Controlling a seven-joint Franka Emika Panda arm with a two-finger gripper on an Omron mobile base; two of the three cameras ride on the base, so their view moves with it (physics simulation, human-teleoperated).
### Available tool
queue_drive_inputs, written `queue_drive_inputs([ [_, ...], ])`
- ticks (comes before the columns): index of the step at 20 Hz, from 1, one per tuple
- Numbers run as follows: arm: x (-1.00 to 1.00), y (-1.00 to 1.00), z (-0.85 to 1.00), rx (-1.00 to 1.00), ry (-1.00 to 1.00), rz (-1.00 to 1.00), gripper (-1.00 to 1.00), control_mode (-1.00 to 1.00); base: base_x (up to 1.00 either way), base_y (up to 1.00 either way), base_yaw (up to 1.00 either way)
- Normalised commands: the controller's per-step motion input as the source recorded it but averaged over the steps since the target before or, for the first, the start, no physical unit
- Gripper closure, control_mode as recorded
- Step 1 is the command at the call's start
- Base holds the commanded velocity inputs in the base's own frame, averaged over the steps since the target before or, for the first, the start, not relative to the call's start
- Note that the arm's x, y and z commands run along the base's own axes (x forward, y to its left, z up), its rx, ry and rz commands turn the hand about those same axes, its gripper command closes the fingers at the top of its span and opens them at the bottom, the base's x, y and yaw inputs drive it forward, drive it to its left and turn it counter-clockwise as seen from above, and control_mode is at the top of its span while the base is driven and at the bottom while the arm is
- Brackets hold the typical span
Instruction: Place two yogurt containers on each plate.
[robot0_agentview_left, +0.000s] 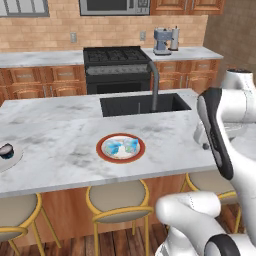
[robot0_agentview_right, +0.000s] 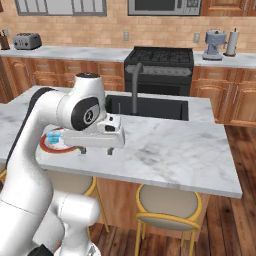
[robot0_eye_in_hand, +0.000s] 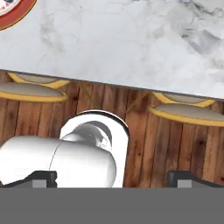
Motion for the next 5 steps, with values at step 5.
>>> queue_drive_inputs([
  [5,-1.0,-0.49,0.56,0.02,0.0,-0.22,-1.0,-1.0,0.0,0.0,0.0],
])
